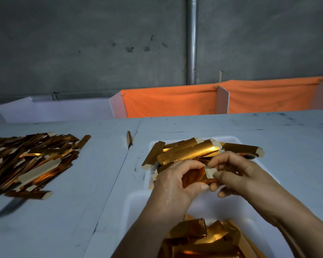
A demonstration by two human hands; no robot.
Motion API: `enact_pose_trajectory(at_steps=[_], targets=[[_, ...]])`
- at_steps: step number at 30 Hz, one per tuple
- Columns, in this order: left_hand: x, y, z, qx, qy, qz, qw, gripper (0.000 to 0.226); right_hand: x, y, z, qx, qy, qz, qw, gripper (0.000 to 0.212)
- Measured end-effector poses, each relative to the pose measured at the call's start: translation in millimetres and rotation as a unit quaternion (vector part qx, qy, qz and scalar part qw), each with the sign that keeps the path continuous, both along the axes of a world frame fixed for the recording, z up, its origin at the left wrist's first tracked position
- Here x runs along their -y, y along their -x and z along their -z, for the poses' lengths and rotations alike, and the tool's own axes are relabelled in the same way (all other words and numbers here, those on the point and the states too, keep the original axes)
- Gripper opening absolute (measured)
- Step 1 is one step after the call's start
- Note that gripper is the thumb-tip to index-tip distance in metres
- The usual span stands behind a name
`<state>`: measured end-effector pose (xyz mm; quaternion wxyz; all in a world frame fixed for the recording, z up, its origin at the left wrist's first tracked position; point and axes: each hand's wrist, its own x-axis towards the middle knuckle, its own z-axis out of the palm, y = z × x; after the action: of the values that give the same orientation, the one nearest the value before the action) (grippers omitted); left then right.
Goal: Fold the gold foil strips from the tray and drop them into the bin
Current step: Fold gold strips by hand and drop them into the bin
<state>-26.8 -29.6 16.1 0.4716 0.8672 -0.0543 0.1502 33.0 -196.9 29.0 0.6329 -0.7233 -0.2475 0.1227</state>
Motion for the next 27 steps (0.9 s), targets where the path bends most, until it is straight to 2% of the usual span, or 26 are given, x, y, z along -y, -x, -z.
enact_pose_trajectory(at_steps=[1,4,14,20,27], targets=[[0.0,0.3,-0.6,0.004,0.0,0.002,1.0,0.037,0.2,1.8,-2.4,0.005,0.001,-0.014,1.0,0.011],[-0.6,0.7,-0.1,0.005,0.008,0.002,1.0,0.037,1.5,3.3,-5.5,0.003,0.013,-0.05,0.999,0.026],[-3.0,-1.3,2.0,-0.009,0.042,-0.013,0.999,0.036,0.1,3.0,-4.5,0.007,-0.004,-0.051,0.999,0.017],[-4.5,-0.3,1.0,0.004,0.015,-0.002,1.0,0.033,1.9,2.1,-4.6,-0.022,-0.004,-0.047,0.999,0.017],[-1.8,-1.4,4.2,0.03,-0.082,-0.008,0.996,0.033,-2.5,3.5,-2.3,-0.015,0.048,-0.014,0.999,0.01]])
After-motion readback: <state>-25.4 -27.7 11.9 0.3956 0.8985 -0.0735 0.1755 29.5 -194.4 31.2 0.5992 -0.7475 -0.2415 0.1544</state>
